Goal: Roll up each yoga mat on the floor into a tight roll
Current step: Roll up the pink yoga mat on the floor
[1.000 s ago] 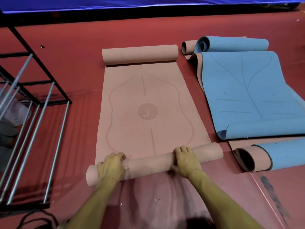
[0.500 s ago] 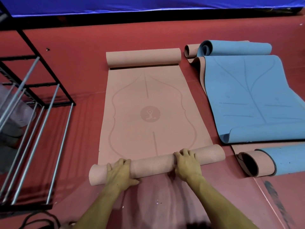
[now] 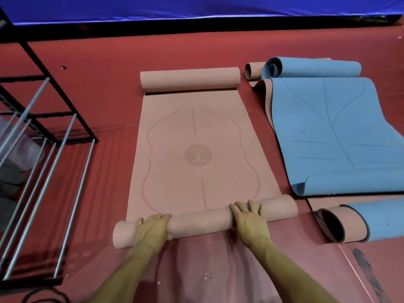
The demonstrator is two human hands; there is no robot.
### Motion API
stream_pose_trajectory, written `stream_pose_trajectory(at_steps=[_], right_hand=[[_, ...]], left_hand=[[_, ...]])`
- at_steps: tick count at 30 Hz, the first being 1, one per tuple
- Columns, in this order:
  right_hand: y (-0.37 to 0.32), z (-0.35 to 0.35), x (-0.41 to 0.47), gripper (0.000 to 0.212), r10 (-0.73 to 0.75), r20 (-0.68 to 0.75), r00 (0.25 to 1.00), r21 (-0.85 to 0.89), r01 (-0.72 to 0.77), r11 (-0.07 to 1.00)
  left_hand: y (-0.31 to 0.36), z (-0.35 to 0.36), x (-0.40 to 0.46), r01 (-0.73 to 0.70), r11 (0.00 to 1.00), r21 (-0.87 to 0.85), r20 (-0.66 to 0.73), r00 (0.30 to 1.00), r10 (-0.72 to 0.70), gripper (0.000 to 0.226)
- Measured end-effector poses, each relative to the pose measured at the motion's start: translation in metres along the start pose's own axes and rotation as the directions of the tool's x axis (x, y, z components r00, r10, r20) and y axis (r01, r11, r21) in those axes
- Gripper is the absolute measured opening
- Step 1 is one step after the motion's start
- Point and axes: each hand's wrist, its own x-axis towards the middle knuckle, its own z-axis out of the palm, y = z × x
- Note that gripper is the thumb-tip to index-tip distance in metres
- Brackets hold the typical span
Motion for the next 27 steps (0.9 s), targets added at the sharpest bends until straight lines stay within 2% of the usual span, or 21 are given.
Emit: stream_pose_trajectory(at_steps=[4, 9, 13, 16, 19, 24, 27], right_hand=[[0.005, -0.003, 0.003, 0.057, -0.021, -0.023, 1.0, -0.029, 0.02, 0.999], [0.007, -0.013, -0.001, 0.048, -0.018, 0.054, 0.998, -0.037, 0.02, 0.999], [0.01, -0.017, -0.009, 0.041, -0.024, 0.123, 0.992, -0.054, 0.031, 0.998], [0.005, -0.015, -0.017, 0.044, 0.006, 0.128, 0.992, -0.054, 0.0, 0.999], [0.004, -0.013, -0.022, 0.048, 0.032, 0.034, 0.999, -0.067, -0.029, 0.997], [0.002, -0.013, -0.02, 0.039, 0.036, -0.038, 0.999, -0.04, -0.038, 0.998], [0.0, -0.013, -0.015, 0.028, 0.058, -0.023, 0.998, -0.031, -0.058, 0.998]], left_hand=[[-0.001, -0.006, 0.005, -0.013, 1.0, 0.022, 0.034, 0.999, 0.012, 0.04], [0.001, -0.015, 0.004, -0.035, 0.999, 0.035, 0.135, 0.99, 0.03, 0.053], [0.003, -0.019, -0.003, -0.065, 0.998, 0.01, 0.258, 0.964, 0.06, 0.052], [0.007, -0.014, -0.011, -0.024, 0.998, -0.062, 0.217, 0.976, 0.037, 0.047], [0.008, -0.01, -0.016, 0.049, 0.989, -0.137, 0.161, 0.987, -0.027, 0.048], [0.014, -0.007, -0.019, 0.105, 0.988, -0.117, 0.046, 0.994, -0.1, 0.082], [0.015, -0.007, -0.018, 0.111, 0.983, -0.148, -0.026, 0.993, -0.116, 0.078]])
